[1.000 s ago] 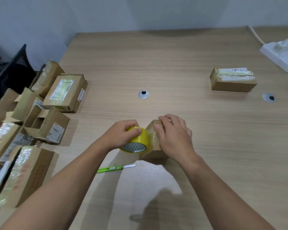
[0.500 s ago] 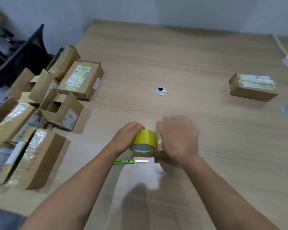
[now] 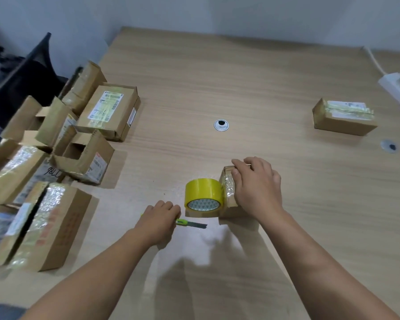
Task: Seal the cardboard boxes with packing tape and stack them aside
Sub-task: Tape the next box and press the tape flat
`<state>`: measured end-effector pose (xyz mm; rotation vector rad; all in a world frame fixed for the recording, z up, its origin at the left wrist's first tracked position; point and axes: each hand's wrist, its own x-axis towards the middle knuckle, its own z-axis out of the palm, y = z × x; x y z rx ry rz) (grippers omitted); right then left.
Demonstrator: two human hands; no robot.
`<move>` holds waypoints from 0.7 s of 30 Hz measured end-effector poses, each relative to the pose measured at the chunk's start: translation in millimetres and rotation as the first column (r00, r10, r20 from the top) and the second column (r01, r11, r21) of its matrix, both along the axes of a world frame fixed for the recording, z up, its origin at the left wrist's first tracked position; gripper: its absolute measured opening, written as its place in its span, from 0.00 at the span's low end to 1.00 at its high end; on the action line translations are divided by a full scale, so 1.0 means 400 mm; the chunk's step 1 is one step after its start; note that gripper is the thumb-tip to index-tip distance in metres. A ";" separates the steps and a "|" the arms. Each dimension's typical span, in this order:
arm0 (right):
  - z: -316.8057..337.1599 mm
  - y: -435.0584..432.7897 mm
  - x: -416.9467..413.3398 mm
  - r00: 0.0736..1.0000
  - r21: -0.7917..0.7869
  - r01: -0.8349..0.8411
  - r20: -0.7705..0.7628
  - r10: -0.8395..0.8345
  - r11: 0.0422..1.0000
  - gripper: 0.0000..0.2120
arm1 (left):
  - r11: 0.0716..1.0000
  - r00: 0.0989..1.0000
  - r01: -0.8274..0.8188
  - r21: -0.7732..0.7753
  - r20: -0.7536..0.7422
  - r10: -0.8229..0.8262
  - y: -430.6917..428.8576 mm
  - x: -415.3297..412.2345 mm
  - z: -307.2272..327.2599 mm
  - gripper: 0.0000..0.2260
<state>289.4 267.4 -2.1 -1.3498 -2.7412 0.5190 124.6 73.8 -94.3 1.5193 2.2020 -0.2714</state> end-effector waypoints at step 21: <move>-0.010 -0.008 0.008 0.995 0.048 0.031 -0.095 -0.026 0.998 0.16 | 0.675 0.821 0.570 0.468 -0.311 -0.478 0.185 -0.138 0.309 0.14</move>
